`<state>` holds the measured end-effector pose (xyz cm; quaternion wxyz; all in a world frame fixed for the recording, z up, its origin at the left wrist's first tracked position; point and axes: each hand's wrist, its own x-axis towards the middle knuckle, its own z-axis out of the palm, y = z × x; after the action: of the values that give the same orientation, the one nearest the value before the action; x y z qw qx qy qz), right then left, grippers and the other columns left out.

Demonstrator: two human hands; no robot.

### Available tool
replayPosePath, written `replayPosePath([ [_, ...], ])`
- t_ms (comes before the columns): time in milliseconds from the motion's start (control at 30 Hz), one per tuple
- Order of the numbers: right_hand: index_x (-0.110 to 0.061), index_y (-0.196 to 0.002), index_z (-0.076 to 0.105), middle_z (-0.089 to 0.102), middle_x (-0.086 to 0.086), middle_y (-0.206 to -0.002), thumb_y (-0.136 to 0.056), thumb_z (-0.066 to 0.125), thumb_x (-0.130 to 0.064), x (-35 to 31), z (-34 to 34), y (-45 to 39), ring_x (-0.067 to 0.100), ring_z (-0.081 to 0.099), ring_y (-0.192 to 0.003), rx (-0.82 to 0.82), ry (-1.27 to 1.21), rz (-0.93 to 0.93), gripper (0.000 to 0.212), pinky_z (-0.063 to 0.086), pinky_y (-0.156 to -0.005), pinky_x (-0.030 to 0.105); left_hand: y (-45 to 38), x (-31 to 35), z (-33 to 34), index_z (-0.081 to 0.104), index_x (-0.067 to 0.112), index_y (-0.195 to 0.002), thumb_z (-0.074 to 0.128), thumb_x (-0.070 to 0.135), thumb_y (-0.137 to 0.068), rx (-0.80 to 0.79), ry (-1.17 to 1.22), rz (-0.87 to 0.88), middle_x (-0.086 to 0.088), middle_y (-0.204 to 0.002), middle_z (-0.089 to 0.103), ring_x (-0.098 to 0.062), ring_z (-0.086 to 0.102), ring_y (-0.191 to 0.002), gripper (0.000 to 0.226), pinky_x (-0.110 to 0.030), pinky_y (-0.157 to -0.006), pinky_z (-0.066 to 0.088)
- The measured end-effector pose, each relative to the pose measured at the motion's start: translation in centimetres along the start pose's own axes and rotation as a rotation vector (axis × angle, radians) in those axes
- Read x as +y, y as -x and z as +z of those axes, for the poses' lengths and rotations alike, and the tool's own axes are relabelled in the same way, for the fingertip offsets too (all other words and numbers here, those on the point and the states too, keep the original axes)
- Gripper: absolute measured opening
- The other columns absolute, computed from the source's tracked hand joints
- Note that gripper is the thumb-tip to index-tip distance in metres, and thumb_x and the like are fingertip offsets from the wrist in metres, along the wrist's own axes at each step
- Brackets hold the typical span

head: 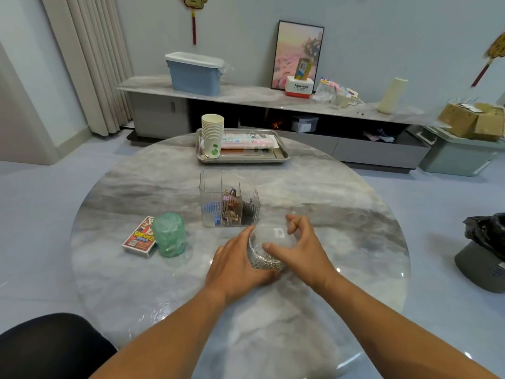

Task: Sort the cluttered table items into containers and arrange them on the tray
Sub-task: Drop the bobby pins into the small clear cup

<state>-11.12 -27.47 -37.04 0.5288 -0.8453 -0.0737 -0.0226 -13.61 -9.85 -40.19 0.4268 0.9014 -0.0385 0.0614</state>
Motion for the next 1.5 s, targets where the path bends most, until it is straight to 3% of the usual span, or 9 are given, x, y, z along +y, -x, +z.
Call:
replayPosePath([
  [133, -0.048, -0.122, 0.046, 0.039, -0.025, -0.131, -0.063, 0.081, -0.050, 0.4, 0.1, 0.8, -0.021, 0.041, -0.120, -0.106, 0.153, -0.064, 0.068, 0.039, -0.092, 0.007, 0.0, 0.4, -0.4, 0.035, 0.056, -0.138, 0.079, 0.067, -0.047, 0.012, -0.001, 0.040, 0.026, -0.121, 0.062, -0.002, 0.059, -0.114, 0.102, -0.037, -0.099, 0.048],
  [233, -0.047, -0.143, 0.040, 0.030, -0.018, -0.138, -0.068, 0.080, -0.054, -0.2, -0.3, 0.6, -0.007, 0.041, -0.127, -0.188, 0.281, -0.094, 0.085, 0.039, -0.106, 0.020, 0.1, 0.5, -0.3, 0.035, 0.058, -0.136, 0.080, 0.066, -0.045, 0.020, -0.004, 0.048, 0.031, -0.115, 0.062, 0.002, 0.058, -0.109, 0.102, -0.036, -0.097, 0.048],
  [433, -0.043, -0.141, 0.039, 0.023, -0.007, -0.158, -0.077, 0.050, -0.084, -0.9, 1.0, 0.2, 0.018, 0.032, -0.141, -0.151, 0.622, -0.204, 0.077, 0.036, -0.113, 0.042, -0.2, -0.1, 0.3, 0.033, 0.057, -0.139, 0.078, 0.069, -0.048, 0.005, -0.034, 0.038, 0.031, -0.124, 0.058, 0.003, 0.054, -0.117, 0.103, -0.035, -0.101, 0.045],
  [667, -0.052, -0.153, 0.027, 0.027, 0.001, -0.159, -0.089, 0.022, -0.077, -1.0, 2.0, -0.1, 0.027, 0.032, -0.137, -0.182, 0.839, -0.270, 0.069, 0.038, -0.110, 0.044, -0.7, -1.3, 1.0, 0.038, 0.043, -0.139, 0.072, 0.069, -0.059, -0.009, -0.079, 0.020, 0.021, -0.124, 0.059, -0.005, 0.053, -0.118, 0.090, -0.035, -0.103, 0.042],
  [833, -0.050, -0.152, 0.032, 0.032, 0.004, -0.156, -0.091, 0.026, -0.075, -1.1, 1.8, -0.6, 0.028, 0.037, -0.134, -0.218, 0.884, -0.316, 0.066, 0.038, -0.109, 0.043, -0.7, -1.4, 0.9, 0.043, 0.039, -0.127, 0.072, 0.070, -0.057, -0.008, -0.092, 0.005, 0.019, -0.115, 0.060, -0.006, 0.054, -0.110, 0.082, -0.031, -0.097, 0.043],
  [1033, -0.052, -0.149, 0.039, 0.033, 0.005, -0.155, -0.094, 0.049, -0.066, -0.5, 0.6, -1.7, 0.031, 0.036, -0.132, -0.336, 0.821, -0.380, 0.057, 0.032, -0.113, 0.039, -0.8, -1.4, 1.0, 0.047, 0.036, -0.118, 0.072, 0.070, -0.052, -0.021, -0.102, -0.019, 0.015, -0.109, 0.061, -0.010, 0.055, -0.105, 0.079, -0.030, -0.087, 0.042],
  [1233, -0.057, -0.148, 0.031, 0.028, -0.001, -0.158, -0.089, 0.027, -0.079, -0.5, 2.2, -0.8, 0.027, 0.032, -0.137, -0.205, 0.840, -0.292, 0.063, 0.049, -0.098, 0.043, -0.9, -1.0, 0.8, 0.046, 0.033, -0.121, 0.071, 0.066, -0.057, -0.031, -0.086, -0.046, 0.013, -0.112, 0.061, -0.013, 0.055, -0.109, 0.076, -0.033, -0.095, 0.043],
  [1333, -0.058, -0.147, 0.028, 0.022, 0.003, -0.163, -0.088, 0.042, -0.069, -0.6, 2.9, -0.4, 0.030, 0.025, -0.142, -0.170, 0.822, -0.229, 0.062, 0.049, -0.098, 0.046, -0.6, -0.8, 0.5, 0.046, 0.034, -0.113, 0.072, 0.060, -0.058, -0.045, -0.083, -0.036, 0.017, -0.105, 0.060, -0.012, 0.056, -0.105, 0.066, -0.032, -0.093, 0.043],
  [1500, -0.055, -0.147, 0.036, 0.030, 0.003, -0.155, -0.080, 0.064, -0.054, -1.1, 1.8, -1.1, 0.031, 0.031, -0.137, -0.254, 0.721, -0.182, 0.073, 0.041, -0.108, 0.042, -0.9, -0.7, -0.3, 0.041, 0.041, -0.138, 0.079, 0.054, -0.052, -0.160, -0.024, -0.069, 0.015, -0.125, 0.058, -0.011, 0.054, -0.117, 0.095, -0.033, -0.100, 0.045],
])
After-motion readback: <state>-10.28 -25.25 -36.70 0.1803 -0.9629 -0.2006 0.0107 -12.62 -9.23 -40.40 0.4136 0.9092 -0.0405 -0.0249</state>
